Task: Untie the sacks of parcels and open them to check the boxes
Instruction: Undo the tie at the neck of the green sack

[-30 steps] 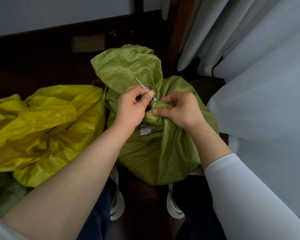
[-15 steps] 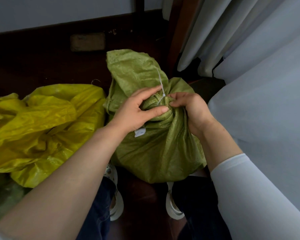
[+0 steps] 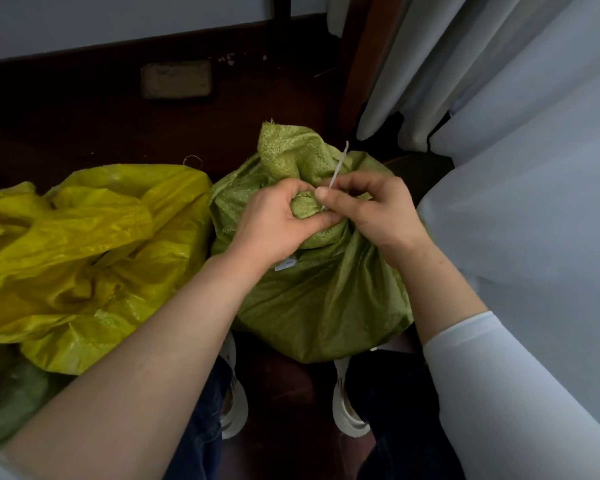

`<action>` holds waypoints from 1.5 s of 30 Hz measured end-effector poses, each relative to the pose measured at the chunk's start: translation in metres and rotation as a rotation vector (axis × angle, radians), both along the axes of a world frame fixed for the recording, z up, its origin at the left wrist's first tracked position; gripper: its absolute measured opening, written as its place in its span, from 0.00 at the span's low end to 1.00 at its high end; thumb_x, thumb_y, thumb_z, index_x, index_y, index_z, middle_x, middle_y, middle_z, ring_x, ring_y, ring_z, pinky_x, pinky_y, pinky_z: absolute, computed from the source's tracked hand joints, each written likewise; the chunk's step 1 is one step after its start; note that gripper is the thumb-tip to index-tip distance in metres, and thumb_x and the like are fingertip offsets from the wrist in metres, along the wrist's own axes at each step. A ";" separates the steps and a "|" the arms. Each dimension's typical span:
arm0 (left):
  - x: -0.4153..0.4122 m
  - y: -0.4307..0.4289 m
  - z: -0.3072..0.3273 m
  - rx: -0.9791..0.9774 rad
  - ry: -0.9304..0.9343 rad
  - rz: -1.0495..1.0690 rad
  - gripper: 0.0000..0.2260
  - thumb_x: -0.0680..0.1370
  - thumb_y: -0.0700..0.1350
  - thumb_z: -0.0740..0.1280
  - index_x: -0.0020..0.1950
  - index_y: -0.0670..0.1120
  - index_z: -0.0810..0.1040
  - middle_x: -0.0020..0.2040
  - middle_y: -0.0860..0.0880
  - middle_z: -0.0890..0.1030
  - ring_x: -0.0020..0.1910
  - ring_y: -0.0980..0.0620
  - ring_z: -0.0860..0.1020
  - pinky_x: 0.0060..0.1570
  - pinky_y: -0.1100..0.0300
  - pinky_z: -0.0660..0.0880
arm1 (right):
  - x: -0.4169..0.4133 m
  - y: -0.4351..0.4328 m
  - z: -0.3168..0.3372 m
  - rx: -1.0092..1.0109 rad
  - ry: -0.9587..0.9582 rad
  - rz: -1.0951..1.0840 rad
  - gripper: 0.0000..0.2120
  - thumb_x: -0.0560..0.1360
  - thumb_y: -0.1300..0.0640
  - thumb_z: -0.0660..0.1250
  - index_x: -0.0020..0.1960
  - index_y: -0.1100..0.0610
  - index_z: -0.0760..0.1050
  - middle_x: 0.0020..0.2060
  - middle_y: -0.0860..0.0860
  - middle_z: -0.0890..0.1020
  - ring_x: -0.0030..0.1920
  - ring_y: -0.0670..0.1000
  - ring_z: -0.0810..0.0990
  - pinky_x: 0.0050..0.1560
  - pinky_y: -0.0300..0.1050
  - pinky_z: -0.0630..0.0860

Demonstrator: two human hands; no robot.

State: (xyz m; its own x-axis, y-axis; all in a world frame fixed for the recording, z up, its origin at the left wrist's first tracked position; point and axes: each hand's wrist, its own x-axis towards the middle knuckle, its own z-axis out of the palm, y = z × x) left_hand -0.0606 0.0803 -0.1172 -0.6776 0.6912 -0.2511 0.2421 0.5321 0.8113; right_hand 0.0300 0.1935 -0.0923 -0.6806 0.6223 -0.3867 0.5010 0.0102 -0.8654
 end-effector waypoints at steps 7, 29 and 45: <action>0.002 0.000 0.004 -0.053 0.166 -0.082 0.24 0.64 0.59 0.75 0.54 0.49 0.77 0.51 0.48 0.82 0.49 0.48 0.79 0.50 0.49 0.77 | 0.001 0.011 0.013 -0.209 -0.062 -0.104 0.06 0.71 0.60 0.68 0.40 0.61 0.82 0.35 0.49 0.83 0.36 0.43 0.80 0.37 0.32 0.76; -0.001 -0.002 0.003 -0.049 0.308 -0.024 0.20 0.66 0.56 0.75 0.54 0.49 0.79 0.50 0.49 0.83 0.49 0.48 0.80 0.46 0.53 0.77 | 0.007 0.008 0.007 0.212 0.022 0.134 0.05 0.65 0.61 0.77 0.39 0.60 0.83 0.31 0.46 0.80 0.30 0.40 0.77 0.35 0.32 0.76; 0.010 -0.001 0.001 -0.048 0.516 -0.044 0.16 0.65 0.48 0.77 0.49 0.46 0.79 0.44 0.45 0.83 0.45 0.44 0.80 0.46 0.54 0.72 | 0.003 0.000 0.007 -0.179 -0.092 -0.047 0.05 0.69 0.66 0.73 0.36 0.61 0.78 0.29 0.56 0.80 0.28 0.48 0.80 0.35 0.40 0.82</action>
